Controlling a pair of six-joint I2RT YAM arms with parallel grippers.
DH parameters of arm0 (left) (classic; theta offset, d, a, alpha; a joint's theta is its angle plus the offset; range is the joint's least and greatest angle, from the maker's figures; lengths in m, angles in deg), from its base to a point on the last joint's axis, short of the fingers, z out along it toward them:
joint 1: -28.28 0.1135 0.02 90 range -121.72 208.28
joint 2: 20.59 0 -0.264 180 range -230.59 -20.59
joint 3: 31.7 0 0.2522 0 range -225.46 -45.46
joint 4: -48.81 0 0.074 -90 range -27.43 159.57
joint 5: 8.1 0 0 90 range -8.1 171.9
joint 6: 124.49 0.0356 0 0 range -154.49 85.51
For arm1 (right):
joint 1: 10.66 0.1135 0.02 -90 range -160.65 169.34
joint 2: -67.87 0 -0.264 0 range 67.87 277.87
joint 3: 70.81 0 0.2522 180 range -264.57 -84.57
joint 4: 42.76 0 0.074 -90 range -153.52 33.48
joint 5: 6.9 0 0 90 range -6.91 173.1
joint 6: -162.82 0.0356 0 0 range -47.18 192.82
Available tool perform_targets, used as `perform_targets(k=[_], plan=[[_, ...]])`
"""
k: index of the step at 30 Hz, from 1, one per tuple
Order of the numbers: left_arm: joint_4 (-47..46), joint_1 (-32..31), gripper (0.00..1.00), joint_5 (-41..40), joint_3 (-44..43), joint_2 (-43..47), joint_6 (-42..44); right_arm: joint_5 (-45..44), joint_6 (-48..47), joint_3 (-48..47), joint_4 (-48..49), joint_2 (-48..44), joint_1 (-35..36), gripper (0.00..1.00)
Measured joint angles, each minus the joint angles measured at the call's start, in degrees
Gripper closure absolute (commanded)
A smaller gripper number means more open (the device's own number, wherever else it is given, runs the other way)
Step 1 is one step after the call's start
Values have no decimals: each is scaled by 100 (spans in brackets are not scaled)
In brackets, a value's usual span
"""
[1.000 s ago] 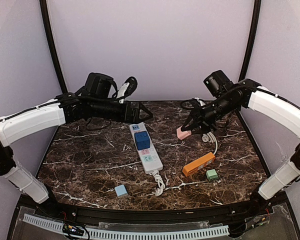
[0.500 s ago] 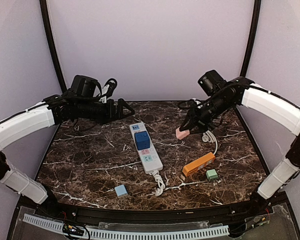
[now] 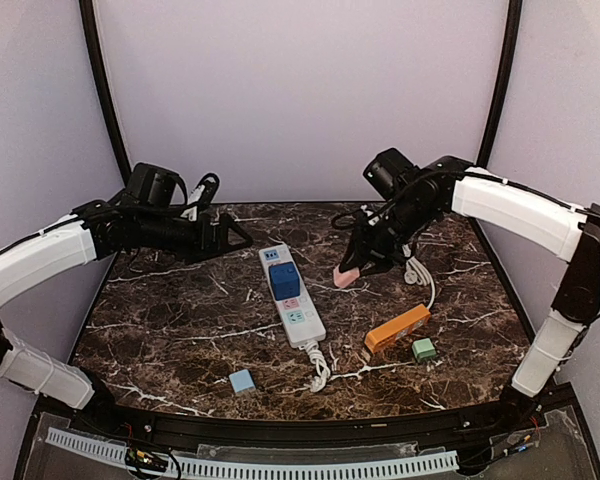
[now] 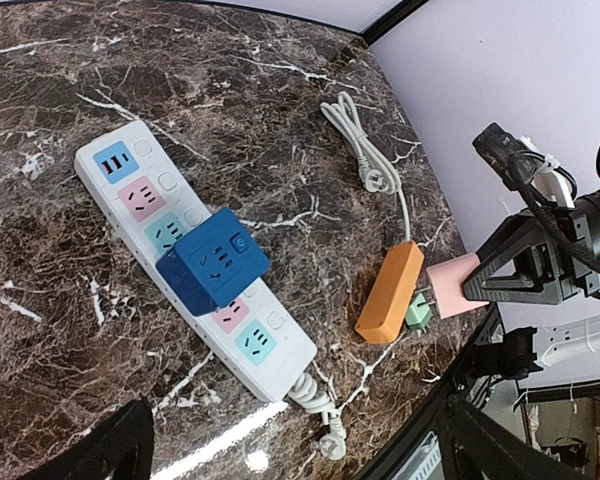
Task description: Insert the plug
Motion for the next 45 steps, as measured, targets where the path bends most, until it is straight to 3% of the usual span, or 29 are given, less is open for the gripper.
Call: perform_targets(k=[29,45], plan=[[1945,118,1,-1958,-824,177,258,-144,-1344,-2092,-286,2629,643,100],[2380,118,1,-2413,-968,153,415,-282,-1799,-2498,-660,3029,645,100]])
